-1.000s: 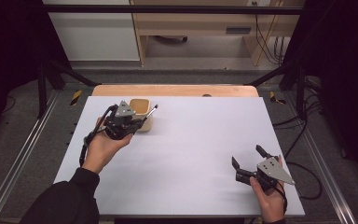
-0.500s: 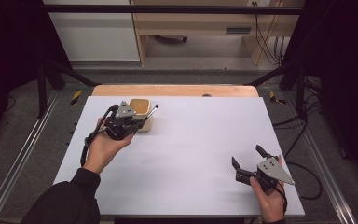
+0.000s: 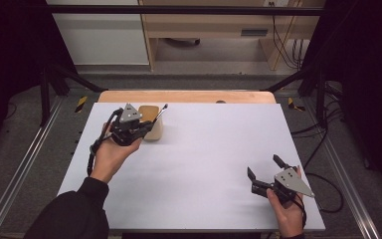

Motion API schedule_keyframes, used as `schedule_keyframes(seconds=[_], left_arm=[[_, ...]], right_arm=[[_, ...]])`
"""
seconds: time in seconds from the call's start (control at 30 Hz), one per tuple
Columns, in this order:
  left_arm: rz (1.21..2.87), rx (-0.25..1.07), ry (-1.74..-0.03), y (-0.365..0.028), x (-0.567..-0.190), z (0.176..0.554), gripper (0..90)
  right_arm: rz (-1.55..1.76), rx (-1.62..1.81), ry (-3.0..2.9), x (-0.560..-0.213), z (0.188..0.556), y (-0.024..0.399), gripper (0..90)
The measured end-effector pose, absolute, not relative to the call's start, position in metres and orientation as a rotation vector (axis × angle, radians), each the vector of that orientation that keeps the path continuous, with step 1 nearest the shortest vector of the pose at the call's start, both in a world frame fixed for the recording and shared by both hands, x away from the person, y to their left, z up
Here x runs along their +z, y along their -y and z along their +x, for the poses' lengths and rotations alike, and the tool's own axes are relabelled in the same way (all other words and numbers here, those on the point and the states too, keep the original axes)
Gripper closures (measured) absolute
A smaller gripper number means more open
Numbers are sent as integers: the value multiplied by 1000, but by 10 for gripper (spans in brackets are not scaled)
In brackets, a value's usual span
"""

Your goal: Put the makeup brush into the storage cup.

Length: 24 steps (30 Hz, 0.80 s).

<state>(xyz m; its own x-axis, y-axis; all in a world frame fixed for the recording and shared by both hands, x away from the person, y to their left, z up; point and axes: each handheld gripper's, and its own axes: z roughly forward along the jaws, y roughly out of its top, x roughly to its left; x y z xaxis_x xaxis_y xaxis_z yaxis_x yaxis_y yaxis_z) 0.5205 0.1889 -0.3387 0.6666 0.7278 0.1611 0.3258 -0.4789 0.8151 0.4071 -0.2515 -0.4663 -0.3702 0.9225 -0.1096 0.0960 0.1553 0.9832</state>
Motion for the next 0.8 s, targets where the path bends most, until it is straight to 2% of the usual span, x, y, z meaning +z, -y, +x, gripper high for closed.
schedule_keyframes(seconds=[0.8], left_arm=[[1868,713,-893,-198,-329,530,841]], right_arm=[[995,1316,-1636,-467,408,251,43]])
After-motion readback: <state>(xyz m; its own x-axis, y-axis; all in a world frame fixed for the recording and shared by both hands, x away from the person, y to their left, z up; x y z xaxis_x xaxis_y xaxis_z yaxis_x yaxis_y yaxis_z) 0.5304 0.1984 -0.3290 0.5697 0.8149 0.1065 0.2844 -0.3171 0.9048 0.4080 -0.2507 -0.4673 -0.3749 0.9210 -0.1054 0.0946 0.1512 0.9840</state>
